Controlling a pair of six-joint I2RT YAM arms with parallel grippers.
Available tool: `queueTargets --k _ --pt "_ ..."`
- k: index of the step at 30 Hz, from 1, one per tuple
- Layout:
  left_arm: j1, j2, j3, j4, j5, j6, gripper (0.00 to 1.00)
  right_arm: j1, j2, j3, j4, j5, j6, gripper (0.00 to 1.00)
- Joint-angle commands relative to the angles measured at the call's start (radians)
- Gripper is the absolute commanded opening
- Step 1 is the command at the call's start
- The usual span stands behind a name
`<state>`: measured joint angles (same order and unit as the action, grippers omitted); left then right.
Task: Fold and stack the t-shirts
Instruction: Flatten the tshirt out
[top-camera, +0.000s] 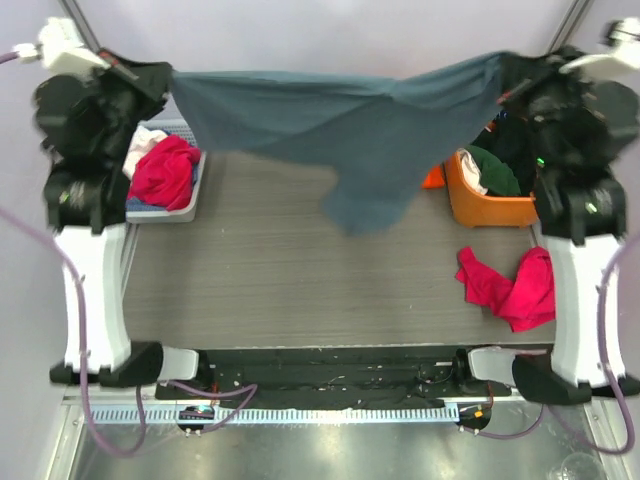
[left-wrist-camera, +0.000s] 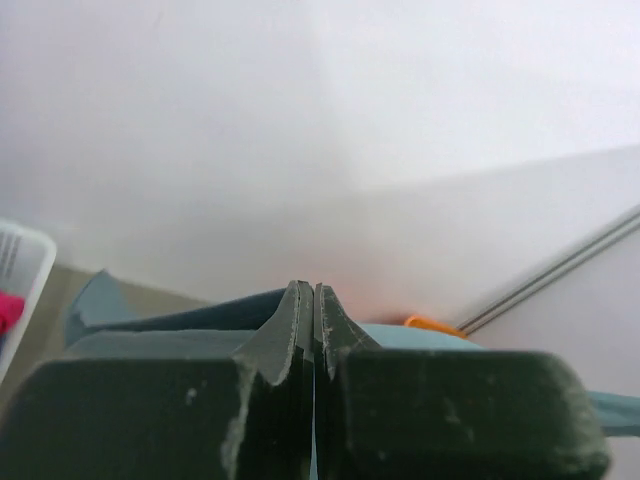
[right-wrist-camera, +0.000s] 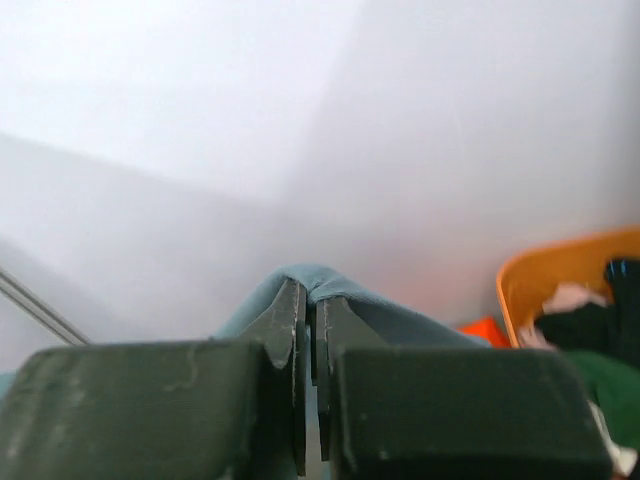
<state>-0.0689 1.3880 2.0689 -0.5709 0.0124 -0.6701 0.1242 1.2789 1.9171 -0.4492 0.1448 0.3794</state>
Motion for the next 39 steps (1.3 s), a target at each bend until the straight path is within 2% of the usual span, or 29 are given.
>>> queueTargets --k 1,3,6,8,10,11,12,13,14,16,19,26,39 --pt "0.004 -0.208 -0.005 0.052 -0.008 0.016 0.00 -0.001 -0.133 0.074 0.029 0.001 -0.017 0.01" --pt "0.004 -0.265 -0.117 0.051 -0.049 0.055 0.00 -0.001 -0.193 0.030 -0.005 -0.022 -0.013 0.01" --pt "0.004 -0.377 -0.336 0.066 -0.055 0.067 0.00 -0.003 -0.291 -0.142 -0.009 -0.056 0.003 0.01" --pt "0.004 -0.449 -0.521 0.111 -0.052 0.066 0.00 -0.001 -0.338 -0.303 -0.009 -0.076 0.015 0.01" --pt "0.004 -0.483 -0.640 0.150 -0.054 0.072 0.00 -0.001 -0.398 -0.471 -0.009 -0.114 0.029 0.01" --pt "0.004 -0.501 -0.767 0.167 -0.057 0.078 0.00 -0.001 -0.417 -0.531 -0.009 -0.123 0.033 0.01" --pt "0.004 -0.504 -0.833 0.205 -0.061 0.084 0.00 -0.003 -0.455 -0.594 -0.003 -0.132 0.050 0.01" --pt "0.006 -0.506 -0.898 0.221 -0.078 0.076 0.00 -0.001 -0.473 -0.731 0.006 -0.174 0.061 0.01" --pt "0.004 -0.489 -1.018 0.239 -0.080 0.072 0.00 -0.001 -0.489 -0.801 0.016 -0.188 0.068 0.01" --pt "0.004 -0.463 -1.117 0.281 -0.071 0.023 0.00 -0.001 -0.519 -0.963 0.020 -0.226 0.101 0.01" --pt "0.004 -0.416 -1.285 0.328 -0.052 -0.055 0.00 -0.001 -0.555 -1.081 -0.005 -0.264 0.145 0.01" --pt "0.004 -0.431 -1.380 0.303 -0.068 -0.111 0.00 -0.001 -0.592 -1.107 -0.170 -0.226 0.148 0.01" --pt "0.004 -0.533 -1.442 0.079 -0.078 -0.184 0.00 -0.001 -0.589 -1.109 -0.361 -0.277 0.196 0.01"
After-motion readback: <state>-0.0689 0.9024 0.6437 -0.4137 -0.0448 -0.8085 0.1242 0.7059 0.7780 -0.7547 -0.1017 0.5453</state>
